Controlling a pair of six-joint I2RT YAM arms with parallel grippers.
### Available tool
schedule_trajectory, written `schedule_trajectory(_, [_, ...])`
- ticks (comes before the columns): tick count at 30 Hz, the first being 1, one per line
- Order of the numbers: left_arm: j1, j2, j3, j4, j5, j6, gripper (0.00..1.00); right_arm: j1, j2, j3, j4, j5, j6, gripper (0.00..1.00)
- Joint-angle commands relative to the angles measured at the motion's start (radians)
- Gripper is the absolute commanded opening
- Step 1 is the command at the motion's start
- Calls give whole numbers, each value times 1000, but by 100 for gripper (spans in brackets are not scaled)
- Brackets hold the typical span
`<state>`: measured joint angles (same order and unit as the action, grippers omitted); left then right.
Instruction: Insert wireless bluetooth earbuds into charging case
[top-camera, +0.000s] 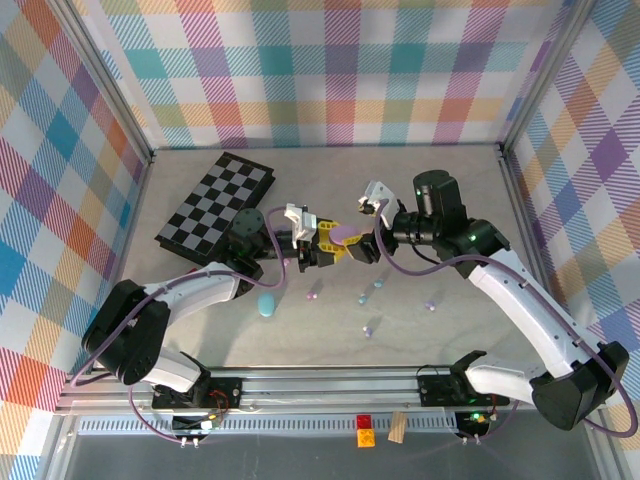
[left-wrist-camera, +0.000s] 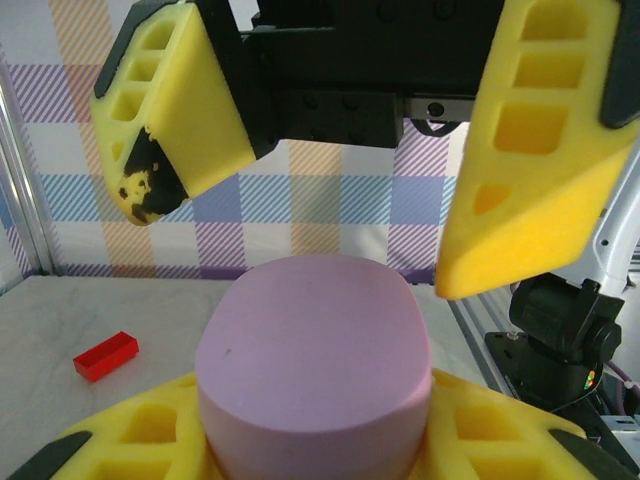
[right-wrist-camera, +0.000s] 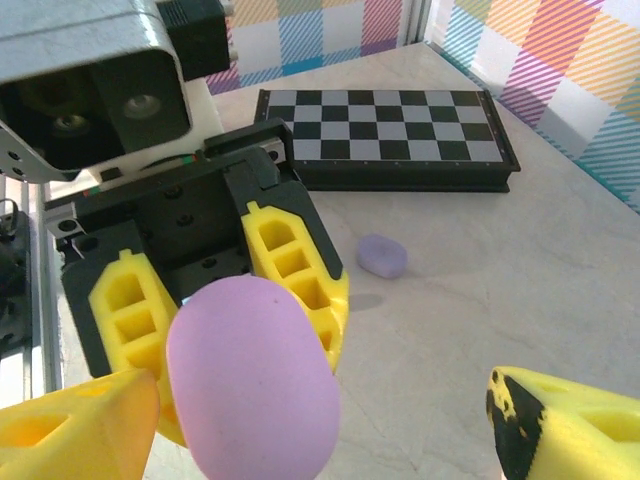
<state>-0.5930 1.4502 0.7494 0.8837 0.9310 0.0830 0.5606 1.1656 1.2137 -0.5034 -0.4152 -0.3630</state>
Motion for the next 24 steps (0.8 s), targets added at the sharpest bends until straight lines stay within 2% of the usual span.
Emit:
schedule_trajectory(1, [3, -30, 19, 1, 30, 17, 34, 7, 12, 38, -21, 7, -42, 84])
schedule_trajectory(6, [3, -30, 21, 2, 26, 15, 34, 20, 24, 44, -36, -6, -40, 84])
schedule_trajectory(16, [3, -33, 18, 4, 29, 12, 34, 41, 38, 55, -21, 127, -50, 85])
schedule_trajectory(24, [3, -31, 13, 6, 32, 16, 34, 41, -22, 12, 121, 249, -1, 85])
